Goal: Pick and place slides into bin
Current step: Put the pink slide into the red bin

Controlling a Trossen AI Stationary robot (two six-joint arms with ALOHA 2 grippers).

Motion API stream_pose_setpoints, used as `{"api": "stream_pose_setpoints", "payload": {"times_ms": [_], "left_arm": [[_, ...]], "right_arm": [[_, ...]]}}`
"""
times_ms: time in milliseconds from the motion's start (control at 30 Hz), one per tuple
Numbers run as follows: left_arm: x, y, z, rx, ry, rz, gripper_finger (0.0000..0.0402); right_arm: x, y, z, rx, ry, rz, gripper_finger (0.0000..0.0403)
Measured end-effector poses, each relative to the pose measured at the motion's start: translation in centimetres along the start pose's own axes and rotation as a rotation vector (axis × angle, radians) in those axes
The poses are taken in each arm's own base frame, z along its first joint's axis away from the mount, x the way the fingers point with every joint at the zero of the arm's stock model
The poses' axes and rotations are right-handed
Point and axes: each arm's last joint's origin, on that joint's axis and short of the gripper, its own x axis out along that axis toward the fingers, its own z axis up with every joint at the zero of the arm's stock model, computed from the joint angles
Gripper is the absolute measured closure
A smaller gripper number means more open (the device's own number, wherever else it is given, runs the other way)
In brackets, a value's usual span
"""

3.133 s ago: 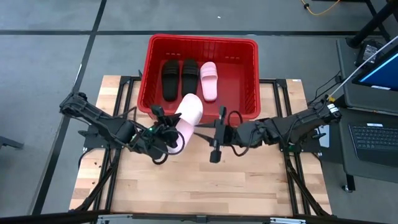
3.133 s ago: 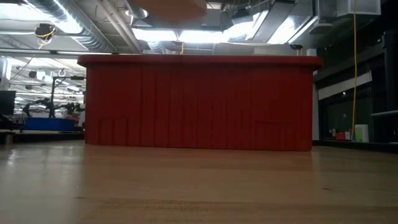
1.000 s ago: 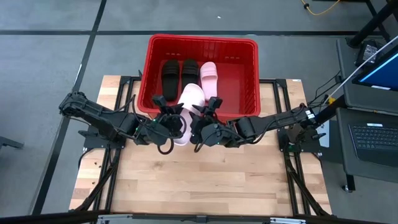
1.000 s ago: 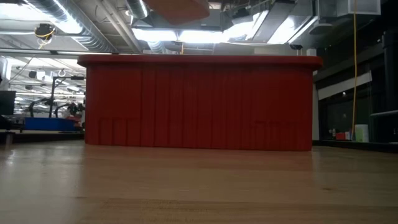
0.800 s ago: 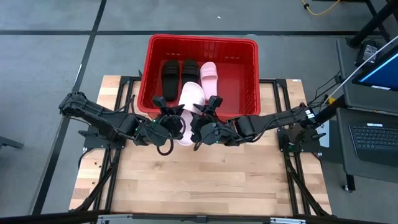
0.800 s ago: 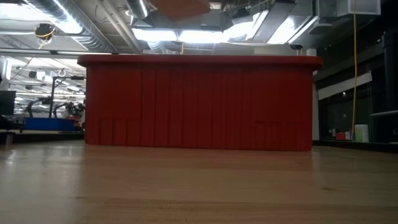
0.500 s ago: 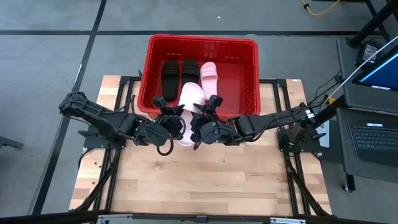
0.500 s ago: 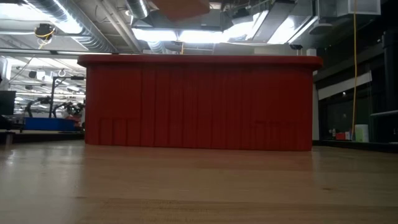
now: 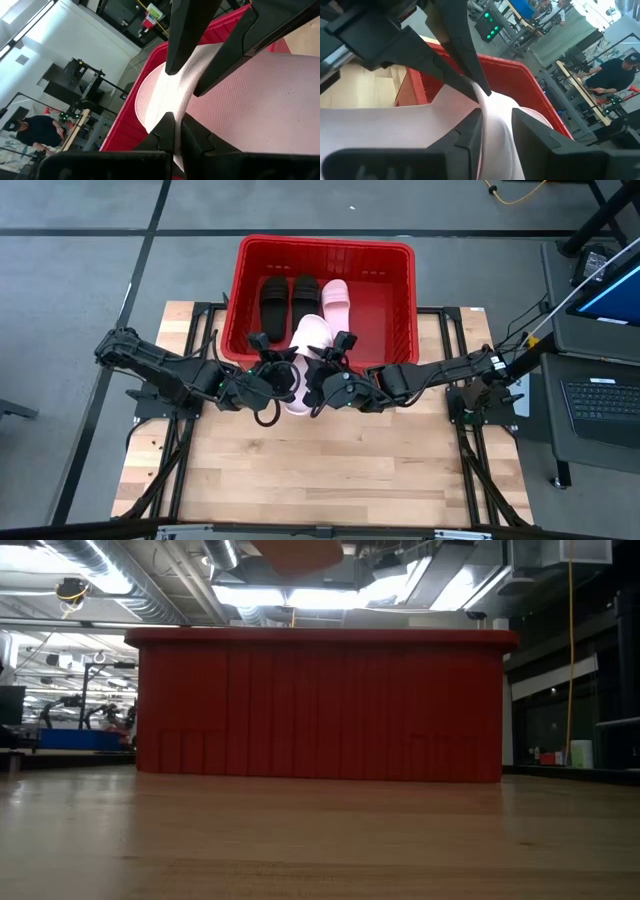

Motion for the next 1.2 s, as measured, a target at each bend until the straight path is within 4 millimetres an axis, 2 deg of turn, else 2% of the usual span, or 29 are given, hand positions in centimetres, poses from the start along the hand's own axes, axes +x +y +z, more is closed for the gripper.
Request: {"api": "stream_pose_setpoints", "payload": {"times_ms": [500,633,833,933,1200], "left_arm": [[-0.6,-0.3,0.1,0.008,-0.011,-0.001,0.0396],[-0.6,-0.3,0.1,0.009,-0.011,0.001,0.0396],[-0.9,-0.4,0.2,0.011,-0.017,-0.002,0.0395],[-1.2,-0.6,0.2,0.015,-0.026,-0.01,0.0394],[-2.1,-0.5,0.4,0.006,-0.054,-0.03,0.0351]], "right_arm": [[0.2,0.0,-0.6,-0.027,0.037,0.013,0.0303],[0.2,0.0,-0.6,-0.027,0.039,0.012,0.0327],[0.2,0.0,-0.6,-0.031,0.042,0.012,0.0387],[0.1,0.0,-0.7,-0.04,0.048,0.016,0.0388],[0.2,-0.3,-0.9,-0.054,0.066,-0.011,0.0389]]}}
